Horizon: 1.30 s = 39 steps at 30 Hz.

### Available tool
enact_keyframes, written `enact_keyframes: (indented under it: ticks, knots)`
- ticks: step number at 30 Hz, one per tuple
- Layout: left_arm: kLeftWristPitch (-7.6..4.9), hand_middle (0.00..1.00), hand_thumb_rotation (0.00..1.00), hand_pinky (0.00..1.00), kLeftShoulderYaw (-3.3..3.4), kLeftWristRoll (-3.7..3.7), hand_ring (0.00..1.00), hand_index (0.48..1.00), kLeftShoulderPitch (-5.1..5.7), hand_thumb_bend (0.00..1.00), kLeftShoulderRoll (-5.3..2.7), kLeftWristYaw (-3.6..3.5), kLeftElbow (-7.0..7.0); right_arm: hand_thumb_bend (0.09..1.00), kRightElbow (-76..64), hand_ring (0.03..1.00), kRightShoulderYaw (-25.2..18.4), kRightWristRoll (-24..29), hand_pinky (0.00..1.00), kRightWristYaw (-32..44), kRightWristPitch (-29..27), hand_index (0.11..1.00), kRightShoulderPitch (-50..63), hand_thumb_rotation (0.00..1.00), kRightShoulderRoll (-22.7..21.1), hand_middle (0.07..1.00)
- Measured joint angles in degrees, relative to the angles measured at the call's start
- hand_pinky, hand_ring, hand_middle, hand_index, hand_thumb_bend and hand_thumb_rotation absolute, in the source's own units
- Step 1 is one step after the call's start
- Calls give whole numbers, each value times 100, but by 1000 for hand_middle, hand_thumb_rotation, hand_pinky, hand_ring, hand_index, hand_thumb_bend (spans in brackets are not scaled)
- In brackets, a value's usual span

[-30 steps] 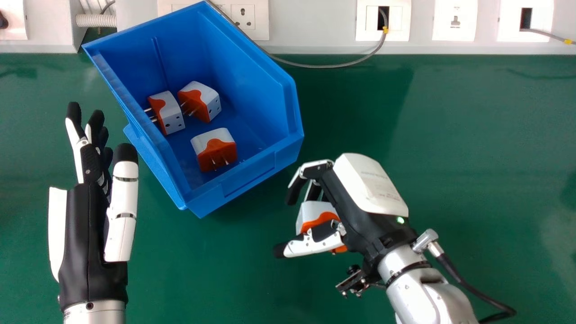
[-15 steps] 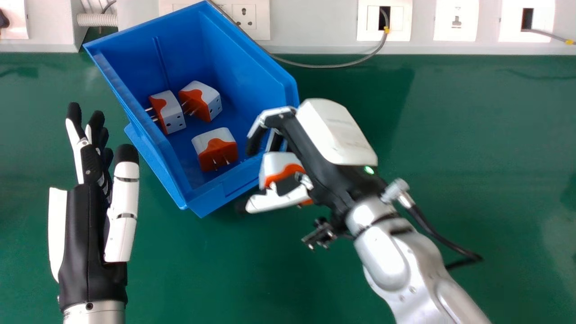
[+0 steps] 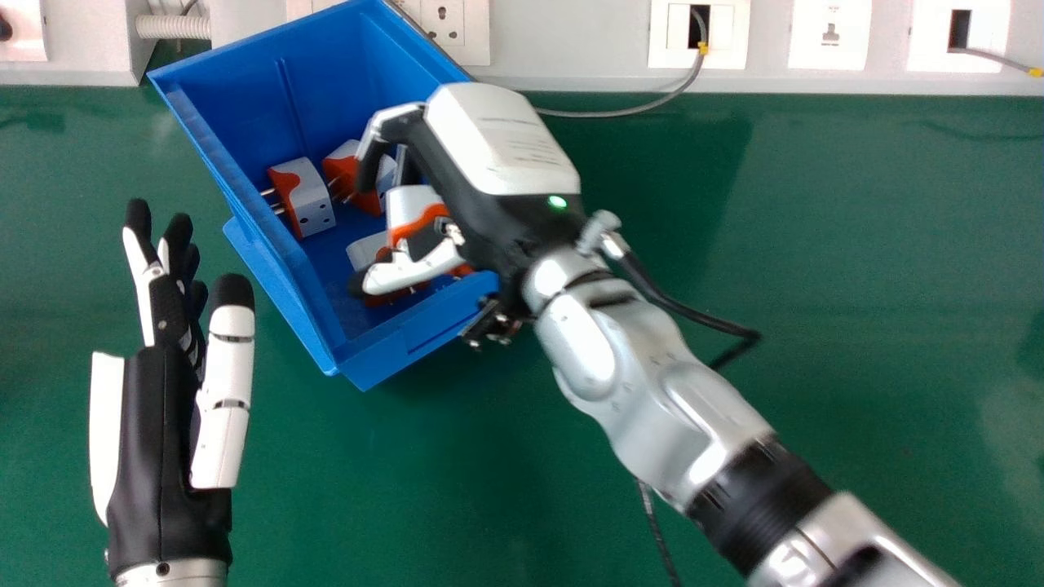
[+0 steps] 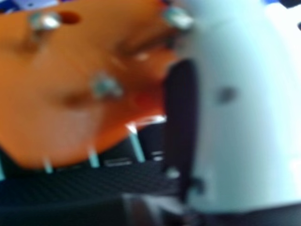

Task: Pick all objects and put in blue box

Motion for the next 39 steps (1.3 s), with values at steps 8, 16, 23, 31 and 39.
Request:
enact_keyframes:
  ticks: [8,16,23,31,39]
  knots:
    - [-119,1000,915,1000,-15,2,1000,1000,101,359,-22,8,0,514,1620,387,38,64,263,-185,-34,516,-985,0,367,458]
    - [-224,1000,899,1000,-16,-9,1000,1000,163,392,-23,-4,48,523,2659,445,26,219,317,-266,-291,490,-1704,0,518,490]
    - [-263,1000,857,1000,-42,-62,1000,1000,262,399,-64,-9,58,528,2882,406,-185,574,301,-183,-384,495,-1832,0,539,452]
    - [-253,1000,845,1000,-144,-133,1000,1000,292,376,-158,-14,44,490,2922,621,-198,681,492,-126,-526,492,-1877,105,545,705]
    - [-280,1000,853,1000,-159,-118,1000,1000,290,388,-158,-8,57,331,2873,944,166,399,798,35,-621,964,-1895,673,541,994]
